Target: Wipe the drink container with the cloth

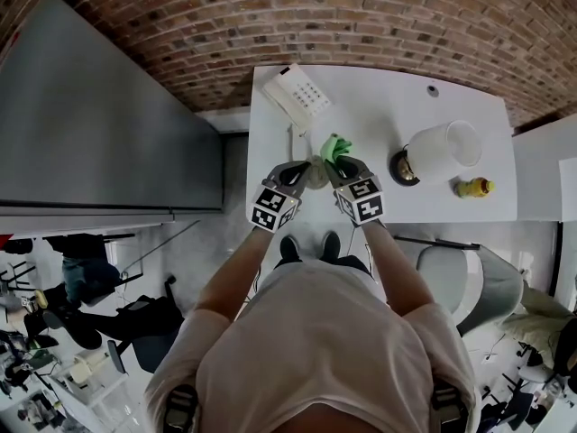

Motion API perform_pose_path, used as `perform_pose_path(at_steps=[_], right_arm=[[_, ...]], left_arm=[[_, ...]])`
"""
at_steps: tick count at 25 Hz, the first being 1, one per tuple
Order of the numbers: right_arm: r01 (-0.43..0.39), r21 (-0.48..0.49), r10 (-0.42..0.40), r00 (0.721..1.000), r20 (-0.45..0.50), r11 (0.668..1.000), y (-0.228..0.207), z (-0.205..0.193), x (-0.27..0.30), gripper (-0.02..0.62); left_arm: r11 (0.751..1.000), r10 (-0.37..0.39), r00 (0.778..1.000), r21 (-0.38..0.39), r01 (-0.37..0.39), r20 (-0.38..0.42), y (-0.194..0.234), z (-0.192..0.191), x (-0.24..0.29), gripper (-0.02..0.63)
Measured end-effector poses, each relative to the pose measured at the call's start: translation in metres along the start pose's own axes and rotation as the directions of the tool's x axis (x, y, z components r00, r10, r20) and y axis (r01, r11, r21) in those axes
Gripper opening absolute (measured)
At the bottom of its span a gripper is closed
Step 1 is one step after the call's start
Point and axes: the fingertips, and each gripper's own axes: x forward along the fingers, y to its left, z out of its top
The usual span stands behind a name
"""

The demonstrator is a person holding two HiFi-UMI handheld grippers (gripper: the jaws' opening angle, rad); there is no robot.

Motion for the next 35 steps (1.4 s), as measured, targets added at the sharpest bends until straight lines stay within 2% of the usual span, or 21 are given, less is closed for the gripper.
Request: perform_pose_path(at_steps=[6,12,15,20,31,35], right_arm=[[-0.011,-0.029,0.011,1.000,-0.017,1.000,0.004,0.001,0.001,0.035],[-0.021,-0.036,0.020,1.000,-0.023,0.999,0.003,0.000,0.002,0.035],[-0.028,-0.037,0.027,0.999,-0.028,0.999,0.004,-0.003,0.001,0.035],[-0.040,-0.045,0.038,0.999,-0.037,0.998,0.006,-0.006,0.000,0.035],[-0.079,-0.214,0.063,0.995,-0.083,0.974,0.021,-0.012,-0.008,0.034],[-0.088,-0.246,0.068,0.994,-0.088,0.965,0.025,-0.014,-0.013,0.034]], left_arm=[[1.000,0.001,0.998,-0.025,-0.003,-0.061,0.002,-0.014,0.008,0.009],[0.999,-0.009,0.999,-0.037,0.008,-0.038,0.001,-0.013,0.010,0.009],[0.996,-0.024,1.000,-0.087,0.022,-0.019,0.001,-0.012,0.011,0.009],[0.998,-0.040,0.999,-0.055,0.039,-0.020,-0.002,-0.013,0.012,0.009],[0.998,-0.043,0.999,-0.036,0.042,-0.032,-0.004,-0.013,0.014,0.009],[0.998,-0.045,0.999,-0.037,0.044,-0.030,-0.005,-0.014,0.015,0.009]])
